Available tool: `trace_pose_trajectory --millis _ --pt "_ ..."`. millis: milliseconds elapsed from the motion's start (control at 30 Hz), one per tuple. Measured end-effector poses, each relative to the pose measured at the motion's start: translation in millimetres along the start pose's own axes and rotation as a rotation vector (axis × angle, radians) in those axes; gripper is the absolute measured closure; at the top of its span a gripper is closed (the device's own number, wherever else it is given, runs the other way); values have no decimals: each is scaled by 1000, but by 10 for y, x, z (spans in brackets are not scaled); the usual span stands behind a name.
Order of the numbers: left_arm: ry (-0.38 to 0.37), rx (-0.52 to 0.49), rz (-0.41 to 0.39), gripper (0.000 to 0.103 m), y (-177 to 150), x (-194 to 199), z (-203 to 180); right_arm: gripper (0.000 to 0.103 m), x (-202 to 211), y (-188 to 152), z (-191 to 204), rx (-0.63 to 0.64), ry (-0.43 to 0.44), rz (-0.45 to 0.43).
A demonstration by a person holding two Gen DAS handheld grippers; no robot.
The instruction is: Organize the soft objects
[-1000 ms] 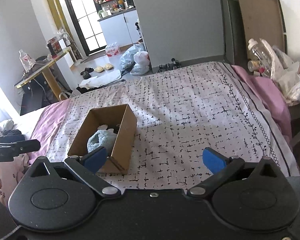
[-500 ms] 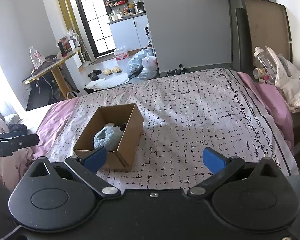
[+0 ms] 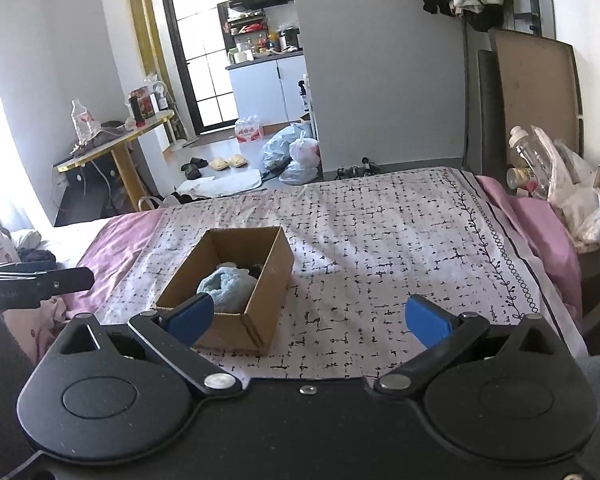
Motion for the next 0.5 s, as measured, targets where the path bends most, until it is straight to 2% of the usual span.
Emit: trace_pose_trajectory --millis 500 --pt "-11 -26 -24 0 -6 47 -76 0 58 -16 8 -3 -6 -12"
Point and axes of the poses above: each gripper's, at about its wrist camera, not at the fingertips, and x roughly against the way its jaws point, z to its left, y to its top, the point moved 6 cm from there along -x, roughly the way its jaws point, and after that the axes turned 5 degrees about x, right-handed, at the moved point
